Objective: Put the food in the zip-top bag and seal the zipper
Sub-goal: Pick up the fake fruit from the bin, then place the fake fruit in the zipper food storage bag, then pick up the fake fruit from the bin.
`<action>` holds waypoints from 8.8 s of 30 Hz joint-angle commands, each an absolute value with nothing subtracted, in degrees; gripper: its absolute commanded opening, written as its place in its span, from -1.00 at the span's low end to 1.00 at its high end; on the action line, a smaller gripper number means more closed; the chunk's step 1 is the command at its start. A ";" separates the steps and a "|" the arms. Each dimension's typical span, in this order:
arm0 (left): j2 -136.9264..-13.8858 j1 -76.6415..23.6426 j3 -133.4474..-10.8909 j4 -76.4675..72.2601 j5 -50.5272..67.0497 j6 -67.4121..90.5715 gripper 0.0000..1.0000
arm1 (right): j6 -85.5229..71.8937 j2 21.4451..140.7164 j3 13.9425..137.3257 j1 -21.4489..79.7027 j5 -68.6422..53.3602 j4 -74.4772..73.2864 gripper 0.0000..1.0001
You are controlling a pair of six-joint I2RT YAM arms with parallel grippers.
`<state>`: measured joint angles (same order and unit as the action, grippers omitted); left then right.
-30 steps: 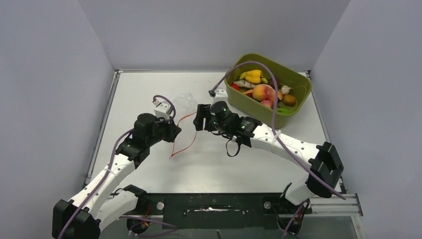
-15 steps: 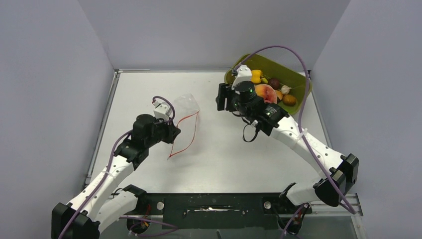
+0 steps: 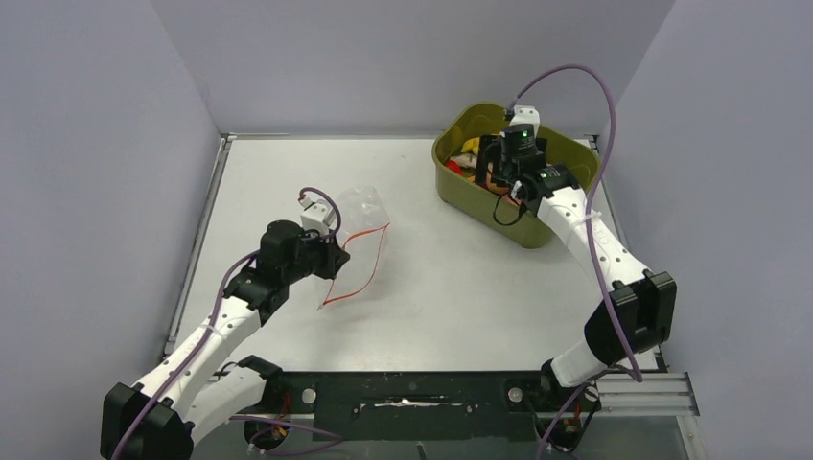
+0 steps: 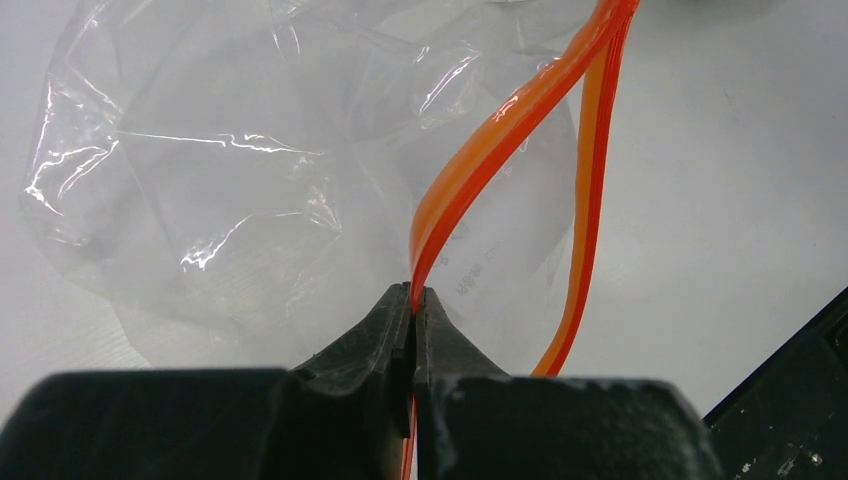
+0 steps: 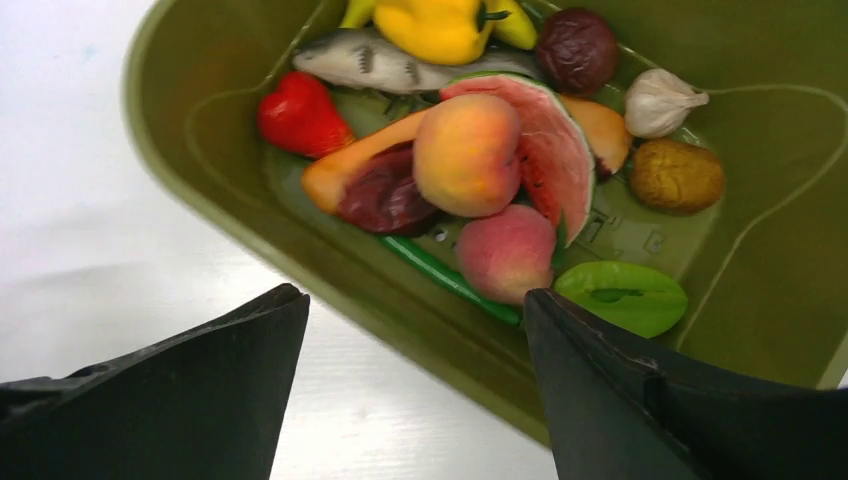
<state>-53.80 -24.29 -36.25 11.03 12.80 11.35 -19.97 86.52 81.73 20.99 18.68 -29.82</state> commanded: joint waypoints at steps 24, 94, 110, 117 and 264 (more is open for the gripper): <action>-51.67 -24.17 -37.44 10.02 12.00 9.76 -1.00 | -17.21 114.96 102.80 10.91 15.05 -30.20 0.85; -57.88 -24.41 -48.03 14.89 10.19 23.47 -1.00 | -25.79 61.84 67.83 20.87 -3.96 -22.59 0.01; -59.66 -24.43 -48.02 13.58 12.41 27.56 -1.00 | -39.71 64.98 61.66 39.39 -7.66 -2.61 0.00; -58.70 -24.43 -47.36 12.49 14.10 29.62 -1.00 | -45.62 68.07 58.08 45.05 -5.44 8.62 0.00; -52.26 -25.33 -38.42 8.60 12.13 10.01 -1.00 | 9.20 122.64 106.13 -3.14 -16.93 -29.86 -0.16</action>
